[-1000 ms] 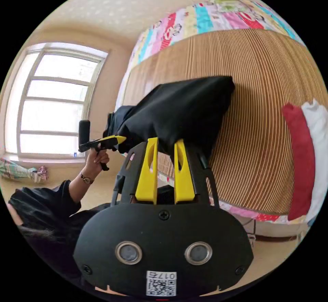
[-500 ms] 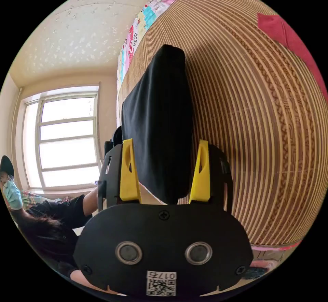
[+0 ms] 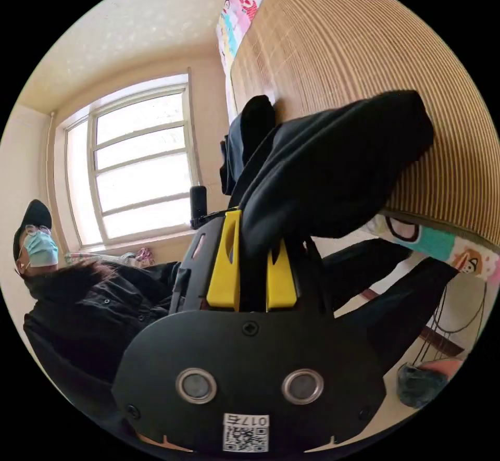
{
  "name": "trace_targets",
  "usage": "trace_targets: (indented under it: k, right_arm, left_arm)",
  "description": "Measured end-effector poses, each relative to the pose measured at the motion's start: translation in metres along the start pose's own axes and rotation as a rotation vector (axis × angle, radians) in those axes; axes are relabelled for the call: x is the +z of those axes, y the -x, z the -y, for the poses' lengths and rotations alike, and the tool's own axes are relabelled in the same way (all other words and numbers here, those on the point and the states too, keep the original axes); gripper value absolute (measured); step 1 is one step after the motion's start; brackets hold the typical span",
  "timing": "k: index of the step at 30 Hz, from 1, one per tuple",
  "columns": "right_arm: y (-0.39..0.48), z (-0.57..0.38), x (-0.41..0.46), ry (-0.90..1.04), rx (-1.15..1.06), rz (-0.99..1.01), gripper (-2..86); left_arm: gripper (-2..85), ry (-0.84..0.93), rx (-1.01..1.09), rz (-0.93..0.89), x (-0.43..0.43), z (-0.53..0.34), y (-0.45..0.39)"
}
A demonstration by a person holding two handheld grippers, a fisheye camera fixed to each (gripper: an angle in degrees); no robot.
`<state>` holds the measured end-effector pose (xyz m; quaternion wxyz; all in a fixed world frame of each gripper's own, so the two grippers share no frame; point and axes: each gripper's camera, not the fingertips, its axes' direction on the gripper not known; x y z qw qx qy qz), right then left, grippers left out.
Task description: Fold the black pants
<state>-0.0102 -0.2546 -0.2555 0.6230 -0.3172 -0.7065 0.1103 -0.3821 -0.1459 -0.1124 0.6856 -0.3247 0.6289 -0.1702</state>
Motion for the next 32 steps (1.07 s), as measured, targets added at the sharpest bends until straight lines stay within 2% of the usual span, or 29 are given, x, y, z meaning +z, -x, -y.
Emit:
trace_targets:
  k: [4, 8, 10, 13, 15, 16, 17, 19, 20, 22, 24, 28, 30, 32]
  right_arm:
    - [0.101, 0.041, 0.043, 0.116, -0.247, -0.036, 5.3]
    - [0.177, 0.093, 0.101, 0.157, -0.407, 0.037, 5.4]
    - [0.195, 0.122, 0.137, 0.164, -0.412, 0.091, 5.6]
    - [0.215, 0.17, 0.216, 0.163, -0.434, 0.089, 6.4]
    - [0.203, 0.208, 0.291, 0.276, -0.382, -0.01, 8.4]
    - [0.194, 0.214, 0.309, 0.322, -0.353, -0.065, 8.8]
    - [0.171, 0.221, 0.337, 0.419, -0.27, -0.174, 9.8]
    - [0.142, 0.215, 0.352, 0.515, -0.219, -0.275, 9.0]
    - [0.128, 0.202, 0.346, 0.522, -0.226, -0.344, 7.9]
    - [0.108, 0.174, 0.323, 0.537, -0.261, -0.438, 5.8]
    - [0.069, 0.127, 0.272, 0.562, -0.238, -0.562, 4.0]
    - [-0.002, 0.05, 0.158, 0.515, -0.049, -0.842, 3.5]
    - [-0.036, 0.0, 0.074, 0.419, 0.121, -0.984, 4.3]
    - [-0.043, -0.036, 0.021, 0.303, 0.185, -1.094, 5.3]
  left_arm:
    - [8.9, -0.223, 0.015, 0.043, -0.099, -0.041, -0.036]
    - [8.9, -0.443, 0.066, 0.224, -0.201, -0.056, -0.072]
    - [8.9, -0.523, 0.076, 0.328, -0.24, -0.059, -0.079]
    - [9.9, -0.585, -0.024, 0.492, -0.289, -0.049, -0.059]
    - [10.2, -0.627, -0.125, 0.61, -0.304, -0.045, -0.029]
    - [10.9, -0.634, -0.287, 0.655, -0.306, -0.045, 0.001]
    - [11.5, -0.614, -0.459, 0.635, -0.301, -0.049, 0.031]
    - [12.3, -0.576, -0.592, 0.506, -0.279, -0.062, 0.061]
    - [12.8, -0.581, -0.579, 0.422, -0.257, -0.071, 0.065]
    - [12.1, -0.57, -0.528, 0.361, -0.212, -0.08, 0.058]
    - [11.3, -0.498, -0.519, 0.367, -0.157, -0.083, 0.043]
    - [9.6, -0.348, -0.364, 0.433, -0.024, -0.068, -0.037]
    - [8.4, -0.261, -0.221, 0.52, 0.026, -0.044, -0.087]
    - [7.1, -0.124, 0.036, 0.695, 0.085, -0.002, -0.156]
